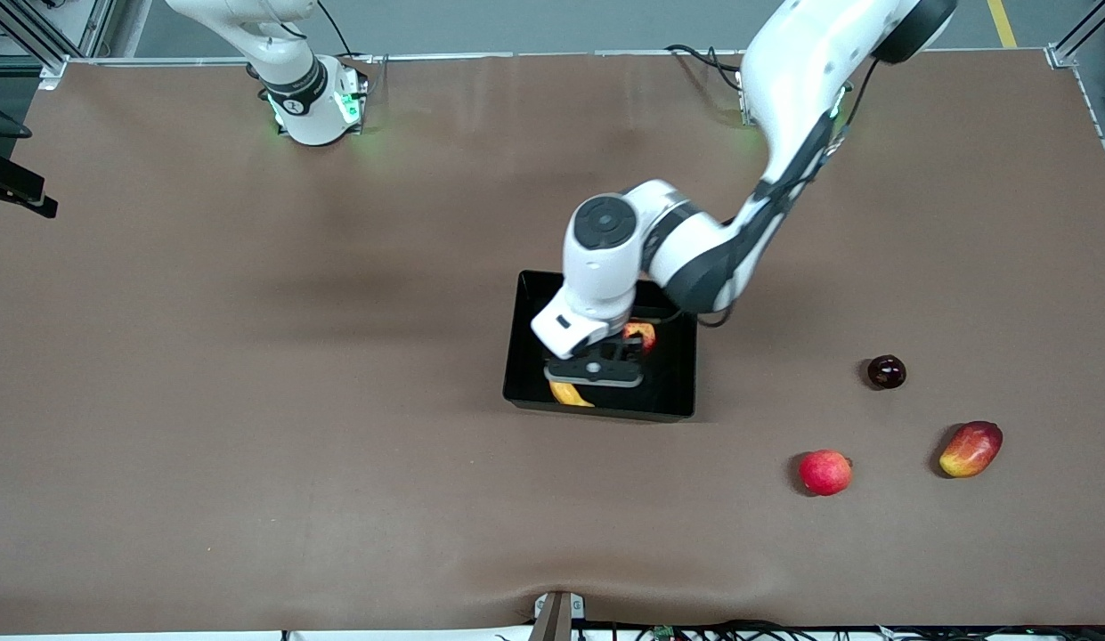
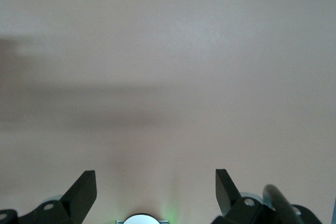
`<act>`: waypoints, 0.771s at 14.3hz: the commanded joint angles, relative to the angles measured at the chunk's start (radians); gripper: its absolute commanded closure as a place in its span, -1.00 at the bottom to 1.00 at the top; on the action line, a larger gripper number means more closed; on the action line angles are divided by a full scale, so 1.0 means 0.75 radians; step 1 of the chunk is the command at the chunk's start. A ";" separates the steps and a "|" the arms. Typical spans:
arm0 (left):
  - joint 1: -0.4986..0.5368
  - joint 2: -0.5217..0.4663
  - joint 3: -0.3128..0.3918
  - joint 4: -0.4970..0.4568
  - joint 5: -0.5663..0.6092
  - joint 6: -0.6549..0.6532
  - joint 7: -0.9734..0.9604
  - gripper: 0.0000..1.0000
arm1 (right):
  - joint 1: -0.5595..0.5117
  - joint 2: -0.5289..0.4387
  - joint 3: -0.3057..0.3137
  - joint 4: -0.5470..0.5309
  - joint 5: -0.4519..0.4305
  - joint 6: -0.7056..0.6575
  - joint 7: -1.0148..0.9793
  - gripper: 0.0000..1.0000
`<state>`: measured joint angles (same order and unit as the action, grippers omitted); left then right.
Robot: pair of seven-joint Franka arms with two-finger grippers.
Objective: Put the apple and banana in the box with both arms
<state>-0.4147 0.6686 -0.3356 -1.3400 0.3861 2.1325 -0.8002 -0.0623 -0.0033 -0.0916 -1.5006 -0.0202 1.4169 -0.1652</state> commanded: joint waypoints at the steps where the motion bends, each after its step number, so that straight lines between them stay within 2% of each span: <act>1: 0.105 -0.206 -0.009 -0.054 -0.103 -0.123 0.103 -1.00 | -0.034 0.015 0.018 0.029 -0.002 -0.016 -0.003 -1.00; 4: 0.268 -0.331 -0.009 -0.060 -0.202 -0.272 0.273 -1.00 | -0.046 0.019 0.018 0.029 -0.002 -0.014 -0.003 -1.00; 9: 0.487 -0.421 -0.013 -0.052 -0.238 -0.397 0.467 -1.00 | -0.038 0.017 0.018 0.031 -0.002 -0.014 -0.003 -1.00; 11: 0.540 -0.458 -0.009 -0.052 -0.247 -0.513 0.537 -1.00 | -0.038 0.017 0.018 0.031 -0.002 -0.014 -0.003 -1.00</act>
<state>-0.0411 0.3765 -0.3355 -1.3470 0.2232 1.8120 -0.4390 -0.0734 -0.0009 -0.0916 -1.5005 -0.0202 1.4170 -0.1652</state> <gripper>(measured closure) 0.000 0.000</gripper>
